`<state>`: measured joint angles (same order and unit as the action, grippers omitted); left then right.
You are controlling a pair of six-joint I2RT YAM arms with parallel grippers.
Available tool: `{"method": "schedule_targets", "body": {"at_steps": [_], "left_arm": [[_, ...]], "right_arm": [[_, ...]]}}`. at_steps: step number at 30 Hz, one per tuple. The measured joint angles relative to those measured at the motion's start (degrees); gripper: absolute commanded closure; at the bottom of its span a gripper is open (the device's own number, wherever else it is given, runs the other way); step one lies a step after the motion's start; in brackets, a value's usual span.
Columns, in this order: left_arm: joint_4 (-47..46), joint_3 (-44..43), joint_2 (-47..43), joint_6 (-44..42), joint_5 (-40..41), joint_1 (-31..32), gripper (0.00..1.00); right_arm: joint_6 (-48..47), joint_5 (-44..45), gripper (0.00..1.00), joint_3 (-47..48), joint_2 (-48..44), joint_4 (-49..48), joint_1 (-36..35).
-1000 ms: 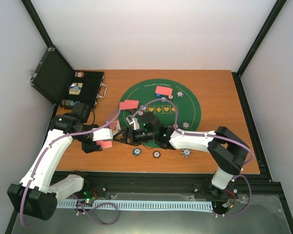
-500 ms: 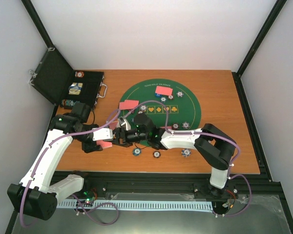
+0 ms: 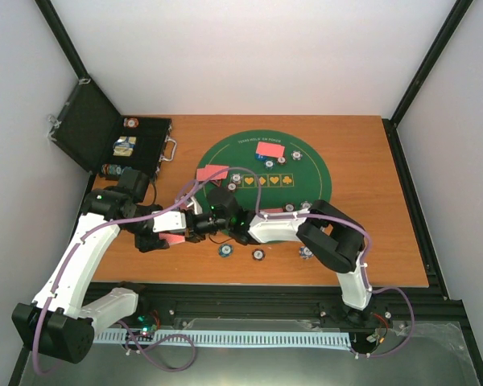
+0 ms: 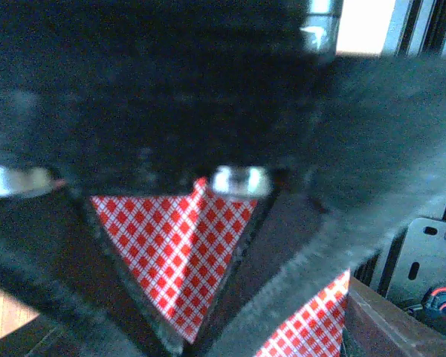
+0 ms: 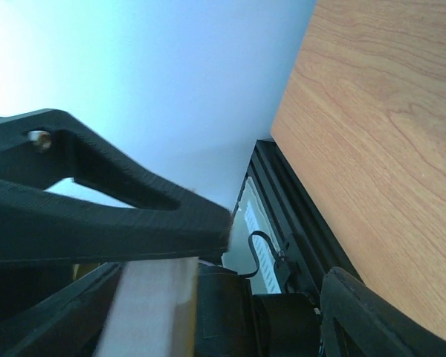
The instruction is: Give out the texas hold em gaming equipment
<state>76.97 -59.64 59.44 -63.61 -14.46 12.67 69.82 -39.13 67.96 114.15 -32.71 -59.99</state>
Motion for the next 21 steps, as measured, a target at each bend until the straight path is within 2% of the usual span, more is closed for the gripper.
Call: {"method": "schedule_targets", "body": {"at_steps": [5,12,21], "left_arm": [[0.13,-0.04,0.02,-0.02,0.02,0.00,0.99],[0.37,-0.04,0.11,-0.07,-1.27,0.24,0.99],[0.09,-0.04,0.11,-0.04,-0.28,0.24,0.99]], "right_arm": [[0.68,-0.22,0.34,-0.57,1.27,-1.09,0.00],[1.16,-0.39,0.38,-6.54,-1.57,-5.77,0.85],[-0.61,-0.81,0.47,-10.32,-6.38,-3.58,3.10]]}}
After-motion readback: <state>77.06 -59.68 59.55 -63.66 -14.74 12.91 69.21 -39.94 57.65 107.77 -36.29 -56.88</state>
